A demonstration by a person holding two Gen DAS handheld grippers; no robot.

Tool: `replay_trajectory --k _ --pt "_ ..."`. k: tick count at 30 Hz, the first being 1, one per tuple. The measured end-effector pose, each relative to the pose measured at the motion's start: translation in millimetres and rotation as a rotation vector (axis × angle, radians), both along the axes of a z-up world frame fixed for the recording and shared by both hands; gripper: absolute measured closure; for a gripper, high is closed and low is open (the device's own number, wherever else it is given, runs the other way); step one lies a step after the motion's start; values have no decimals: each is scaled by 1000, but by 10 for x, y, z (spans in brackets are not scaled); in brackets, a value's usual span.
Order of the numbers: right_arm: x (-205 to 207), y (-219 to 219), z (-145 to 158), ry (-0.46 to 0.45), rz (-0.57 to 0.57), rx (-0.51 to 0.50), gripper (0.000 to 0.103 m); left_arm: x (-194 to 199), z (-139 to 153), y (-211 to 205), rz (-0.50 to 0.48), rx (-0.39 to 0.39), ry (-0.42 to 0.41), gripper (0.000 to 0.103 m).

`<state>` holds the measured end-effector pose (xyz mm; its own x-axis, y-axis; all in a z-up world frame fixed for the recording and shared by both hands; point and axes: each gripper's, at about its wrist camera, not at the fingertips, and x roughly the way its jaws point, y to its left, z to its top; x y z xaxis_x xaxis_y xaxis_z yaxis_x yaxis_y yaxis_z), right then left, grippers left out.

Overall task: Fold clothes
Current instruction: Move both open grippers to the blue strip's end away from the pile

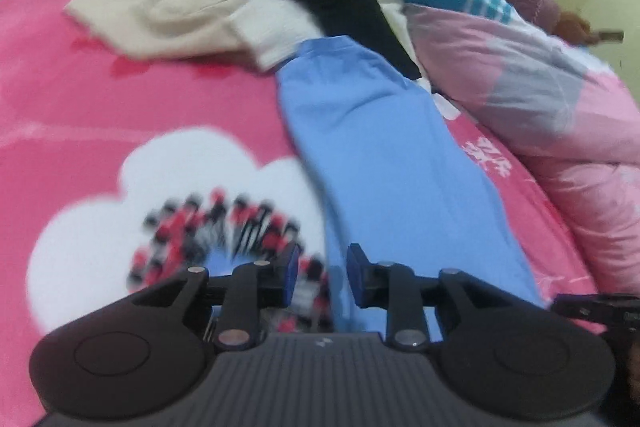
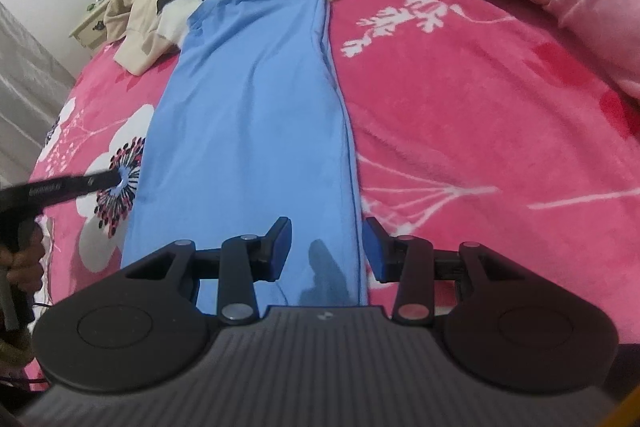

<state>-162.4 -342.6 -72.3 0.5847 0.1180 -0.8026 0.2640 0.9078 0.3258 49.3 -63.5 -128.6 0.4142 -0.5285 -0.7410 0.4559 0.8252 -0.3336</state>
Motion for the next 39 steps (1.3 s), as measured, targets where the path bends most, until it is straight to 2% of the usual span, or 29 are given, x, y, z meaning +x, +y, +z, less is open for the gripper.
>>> replay_trajectory --k 1,2,3,6,10,15,18,22,25,28,31,32,35,39 --pt "-4 2 4 -2 0 3 65 53 -59 -85 -11 24 6 79" --pt "-16 4 15 -5 0 1 65 74 -114 -131 -18 40 11 85" --pt "-33 4 30 -9 -2 -3 65 76 -160 -155 -23 52 12 97" --pt "-59 -24 53 -14 -11 -15 65 77 -187 -14 24 6 38 103" --pt "-65 -67 33 -8 -21 -21 65 154 -262 281 128 -54 84 103" --pt "-57 -80 -5 -8 -31 -18 65 174 -200 432 171 -102 83 101" --pt "-56 -83 -7 -9 -40 -19 65 114 -49 432 161 -118 37 89" --pt "-35 -77 5 -13 -41 -28 65 -50 171 285 70 -127 -46 84" --pt "-29 -59 18 -21 -34 -30 65 -198 211 98 -31 -108 -73 84" --pt "-47 -33 36 -28 -25 -38 65 -307 94 -71 -101 -48 -51 84" --pt "-79 -24 58 -30 -23 -49 65 -325 -111 -67 -70 66 -27 86" --pt "-90 -26 66 -28 -25 -56 65 -328 -125 -33 -57 79 -25 86" --pt "-102 -64 85 -27 -36 -72 65 -337 -66 117 -21 65 -28 89" --pt "-82 -90 87 -31 -48 -79 65 -367 31 291 15 42 -39 88"
